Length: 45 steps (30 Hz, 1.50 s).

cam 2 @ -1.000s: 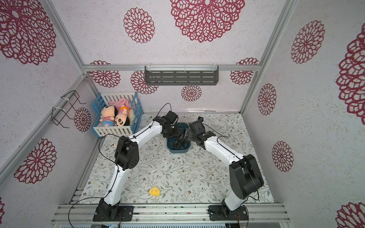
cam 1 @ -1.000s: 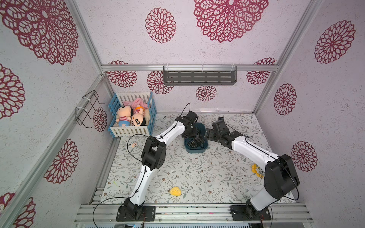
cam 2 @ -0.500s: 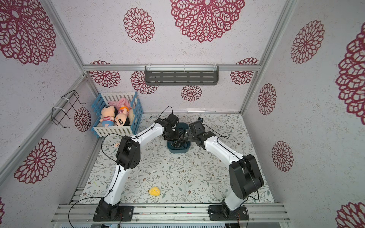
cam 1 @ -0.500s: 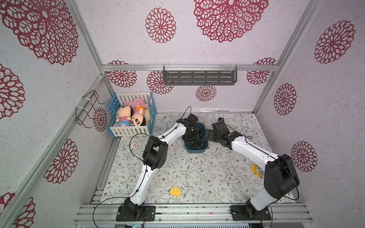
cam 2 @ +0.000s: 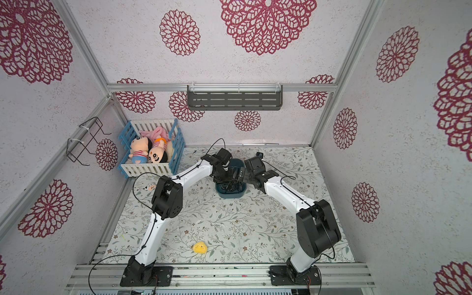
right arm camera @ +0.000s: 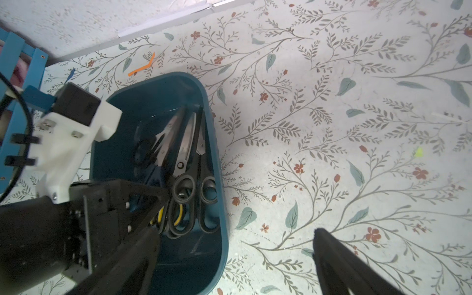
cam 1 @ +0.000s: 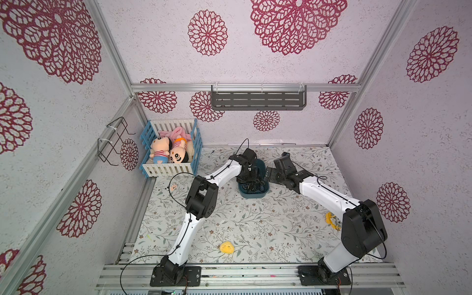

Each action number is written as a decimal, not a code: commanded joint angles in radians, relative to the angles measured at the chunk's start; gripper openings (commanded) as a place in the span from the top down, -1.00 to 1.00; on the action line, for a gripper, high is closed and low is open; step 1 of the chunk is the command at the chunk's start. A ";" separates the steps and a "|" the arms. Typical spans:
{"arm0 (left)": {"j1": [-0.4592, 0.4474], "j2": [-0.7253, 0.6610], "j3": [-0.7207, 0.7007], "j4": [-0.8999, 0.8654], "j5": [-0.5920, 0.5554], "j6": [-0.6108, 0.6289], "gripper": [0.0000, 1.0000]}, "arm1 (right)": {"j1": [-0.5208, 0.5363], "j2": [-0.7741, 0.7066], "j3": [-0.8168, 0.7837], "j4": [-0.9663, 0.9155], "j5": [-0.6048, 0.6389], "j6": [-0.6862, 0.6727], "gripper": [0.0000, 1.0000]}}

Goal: Take the scissors out of the storage box
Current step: Pick up the scissors from the storage box, then place the scissors at the center of the board.

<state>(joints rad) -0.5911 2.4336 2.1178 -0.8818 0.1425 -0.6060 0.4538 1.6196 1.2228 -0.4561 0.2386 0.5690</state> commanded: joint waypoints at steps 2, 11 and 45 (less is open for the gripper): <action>-0.003 -0.032 0.012 -0.009 -0.008 0.011 1.00 | -0.005 -0.030 -0.008 0.007 0.008 0.011 -0.98; 0.010 -0.156 0.043 -0.004 -0.058 -0.028 1.00 | -0.007 -0.038 -0.006 0.011 0.014 0.010 -0.98; -0.115 -0.619 -0.917 0.215 -0.182 -0.323 1.00 | 0.102 0.213 0.177 0.036 -0.076 -0.041 -0.24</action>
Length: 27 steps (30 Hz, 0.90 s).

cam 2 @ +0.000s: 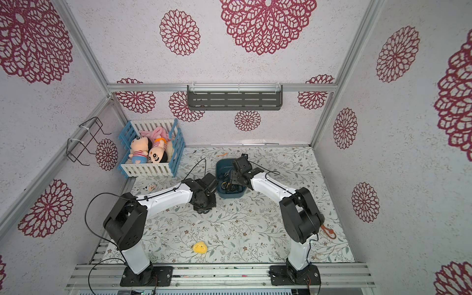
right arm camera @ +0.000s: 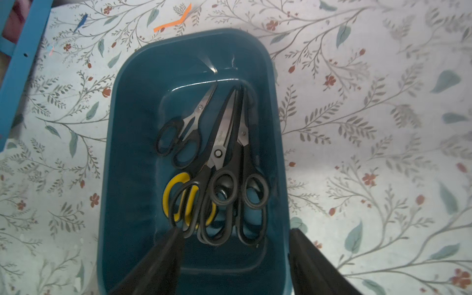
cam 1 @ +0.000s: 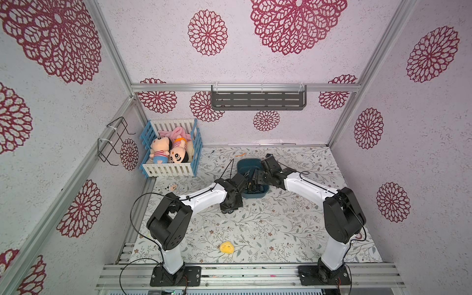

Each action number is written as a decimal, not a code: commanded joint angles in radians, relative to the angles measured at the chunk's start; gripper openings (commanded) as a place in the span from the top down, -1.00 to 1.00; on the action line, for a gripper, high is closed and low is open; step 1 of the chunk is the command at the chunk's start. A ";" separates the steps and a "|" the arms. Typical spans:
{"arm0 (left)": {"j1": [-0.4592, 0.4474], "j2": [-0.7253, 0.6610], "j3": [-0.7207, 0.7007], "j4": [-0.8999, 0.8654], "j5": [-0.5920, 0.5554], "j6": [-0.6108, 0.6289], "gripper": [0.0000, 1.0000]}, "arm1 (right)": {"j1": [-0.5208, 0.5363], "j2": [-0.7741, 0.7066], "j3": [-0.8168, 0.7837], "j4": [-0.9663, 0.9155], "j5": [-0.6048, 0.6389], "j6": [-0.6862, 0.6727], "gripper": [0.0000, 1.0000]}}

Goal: Take the scissors out of the storage box
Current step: Place the scissors at the center of the board.

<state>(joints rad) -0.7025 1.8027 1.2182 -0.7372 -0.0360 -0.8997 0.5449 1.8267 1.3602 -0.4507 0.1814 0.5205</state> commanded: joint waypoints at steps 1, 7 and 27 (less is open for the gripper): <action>-0.005 0.017 -0.024 0.077 -0.003 -0.030 1.00 | 0.011 0.020 0.048 0.030 -0.028 0.012 -0.17; -0.005 0.041 -0.044 0.108 -0.002 -0.026 1.00 | 0.013 0.108 0.132 0.011 -0.043 0.031 0.06; 0.140 -0.224 -0.005 -0.016 -0.048 0.069 0.24 | 0.014 0.296 0.291 -0.100 -0.052 0.062 0.42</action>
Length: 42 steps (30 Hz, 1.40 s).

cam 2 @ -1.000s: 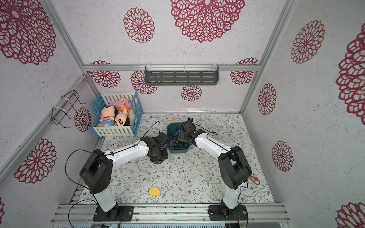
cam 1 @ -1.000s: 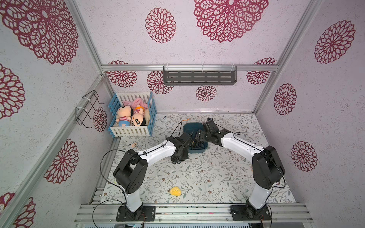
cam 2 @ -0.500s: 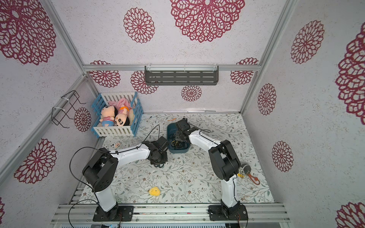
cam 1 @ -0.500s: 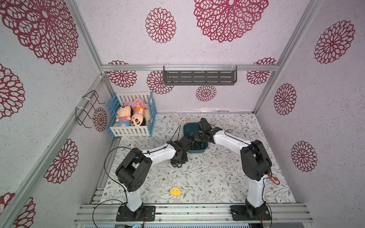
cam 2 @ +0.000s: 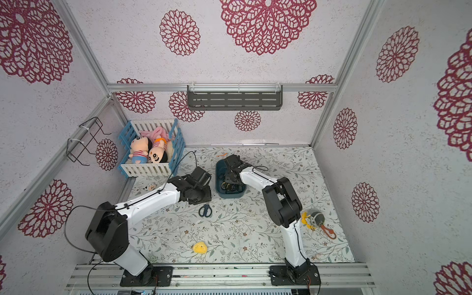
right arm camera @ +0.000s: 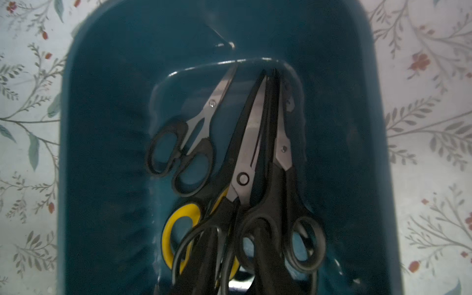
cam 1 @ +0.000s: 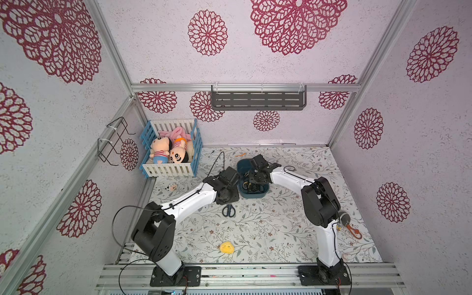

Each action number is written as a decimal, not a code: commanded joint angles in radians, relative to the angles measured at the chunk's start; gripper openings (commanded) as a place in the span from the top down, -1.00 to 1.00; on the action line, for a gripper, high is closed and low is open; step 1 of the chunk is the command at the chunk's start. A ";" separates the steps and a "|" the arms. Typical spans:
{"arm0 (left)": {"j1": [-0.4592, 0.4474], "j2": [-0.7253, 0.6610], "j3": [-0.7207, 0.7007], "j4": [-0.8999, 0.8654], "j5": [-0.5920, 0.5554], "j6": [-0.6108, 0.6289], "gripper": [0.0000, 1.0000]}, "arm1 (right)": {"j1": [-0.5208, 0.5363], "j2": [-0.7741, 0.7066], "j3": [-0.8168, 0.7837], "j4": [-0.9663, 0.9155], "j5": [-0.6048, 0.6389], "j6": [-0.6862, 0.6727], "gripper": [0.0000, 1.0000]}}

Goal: Take the scissors out of the storage box
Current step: Place the scissors at the center of the board, then pick up the scissors from the storage box, then place the scissors at the center of the board.

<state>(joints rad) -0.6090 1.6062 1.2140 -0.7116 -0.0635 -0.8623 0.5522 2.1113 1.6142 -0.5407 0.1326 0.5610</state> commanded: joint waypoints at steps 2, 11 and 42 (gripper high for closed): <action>0.075 -0.045 -0.001 -0.055 -0.024 0.048 0.24 | 0.006 0.021 0.041 -0.008 0.003 0.025 0.42; 0.117 -0.071 0.007 -0.080 -0.031 0.077 0.27 | 0.005 0.079 0.063 -0.002 0.011 0.025 0.60; 0.187 0.181 0.276 -0.086 0.077 0.119 0.22 | 0.355 -0.377 -0.123 -0.159 0.067 0.172 1.00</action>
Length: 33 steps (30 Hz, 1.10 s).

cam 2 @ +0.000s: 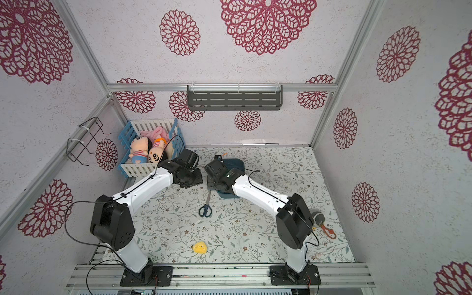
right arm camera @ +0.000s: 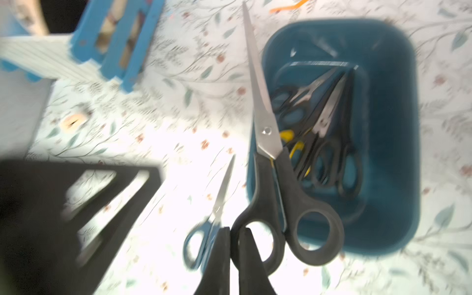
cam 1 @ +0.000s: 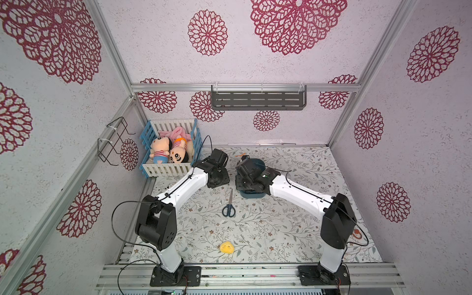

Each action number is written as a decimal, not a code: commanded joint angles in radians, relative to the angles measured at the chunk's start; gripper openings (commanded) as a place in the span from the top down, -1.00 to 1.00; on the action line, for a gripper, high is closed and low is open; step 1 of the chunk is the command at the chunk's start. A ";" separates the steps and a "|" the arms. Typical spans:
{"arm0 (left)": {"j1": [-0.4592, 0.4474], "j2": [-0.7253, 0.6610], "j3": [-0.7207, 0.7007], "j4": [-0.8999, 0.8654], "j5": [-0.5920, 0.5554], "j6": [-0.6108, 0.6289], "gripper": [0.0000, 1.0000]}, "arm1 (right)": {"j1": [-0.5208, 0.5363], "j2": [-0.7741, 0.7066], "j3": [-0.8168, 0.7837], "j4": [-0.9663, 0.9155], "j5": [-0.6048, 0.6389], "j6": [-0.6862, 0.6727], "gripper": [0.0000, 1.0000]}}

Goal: Take the scissors out of the storage box
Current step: Place the scissors at the center of the board.

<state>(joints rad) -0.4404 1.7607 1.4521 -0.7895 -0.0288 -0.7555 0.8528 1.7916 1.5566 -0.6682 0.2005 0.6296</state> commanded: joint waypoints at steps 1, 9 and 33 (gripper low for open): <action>0.022 0.030 0.046 -0.015 0.048 0.015 0.21 | 0.077 -0.069 -0.091 -0.035 -0.002 0.132 1.00; 0.048 -0.036 -0.051 0.004 0.040 0.006 0.19 | 0.264 -0.124 -0.266 -0.009 -0.026 0.330 1.00; -0.040 -0.236 -0.156 -0.008 -0.047 -0.084 0.18 | 0.117 -0.096 -0.521 0.308 -0.016 0.283 1.00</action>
<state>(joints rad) -0.4797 1.5501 1.2896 -0.7841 -0.0517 -0.8398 1.0084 1.6871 0.9955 -0.4183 0.1848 0.9600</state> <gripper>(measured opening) 0.411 0.078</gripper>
